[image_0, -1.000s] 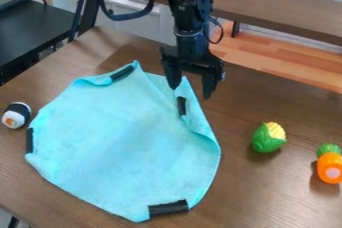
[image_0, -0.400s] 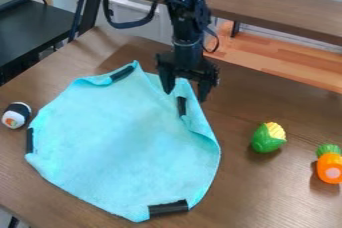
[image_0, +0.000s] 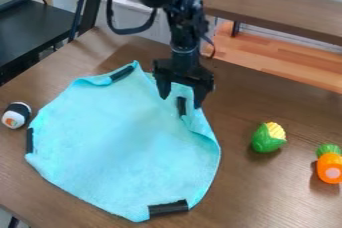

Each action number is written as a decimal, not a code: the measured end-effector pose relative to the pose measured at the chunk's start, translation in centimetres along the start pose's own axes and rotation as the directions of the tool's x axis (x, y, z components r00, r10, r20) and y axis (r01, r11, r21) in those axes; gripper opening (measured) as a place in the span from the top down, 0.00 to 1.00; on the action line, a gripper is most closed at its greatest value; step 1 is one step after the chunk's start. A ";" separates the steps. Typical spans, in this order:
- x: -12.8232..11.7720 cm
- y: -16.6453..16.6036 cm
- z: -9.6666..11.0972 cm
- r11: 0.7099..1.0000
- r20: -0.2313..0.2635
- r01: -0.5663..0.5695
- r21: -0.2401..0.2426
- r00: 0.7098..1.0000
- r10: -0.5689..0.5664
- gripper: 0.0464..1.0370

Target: Fold the cloth from top right to bottom left

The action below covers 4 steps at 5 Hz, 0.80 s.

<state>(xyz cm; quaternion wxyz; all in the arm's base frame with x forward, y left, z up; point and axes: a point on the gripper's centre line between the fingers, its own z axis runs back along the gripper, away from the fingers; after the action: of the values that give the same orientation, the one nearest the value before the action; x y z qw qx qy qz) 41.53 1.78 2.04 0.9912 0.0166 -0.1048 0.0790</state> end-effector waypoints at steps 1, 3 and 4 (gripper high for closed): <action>0.2 0.4 -0.3 1.000 -0.002 -0.002 0.011 1.000 0.002 0.04; -0.2 0.6 -1.5 0.999 -0.032 0.001 0.032 0.999 0.000 0.04; -0.1 0.7 -1.6 0.999 -0.036 0.001 0.041 0.999 0.001 0.04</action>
<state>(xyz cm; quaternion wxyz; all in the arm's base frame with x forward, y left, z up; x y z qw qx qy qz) 41.67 2.54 0.49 0.9924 0.0356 -0.0851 0.0815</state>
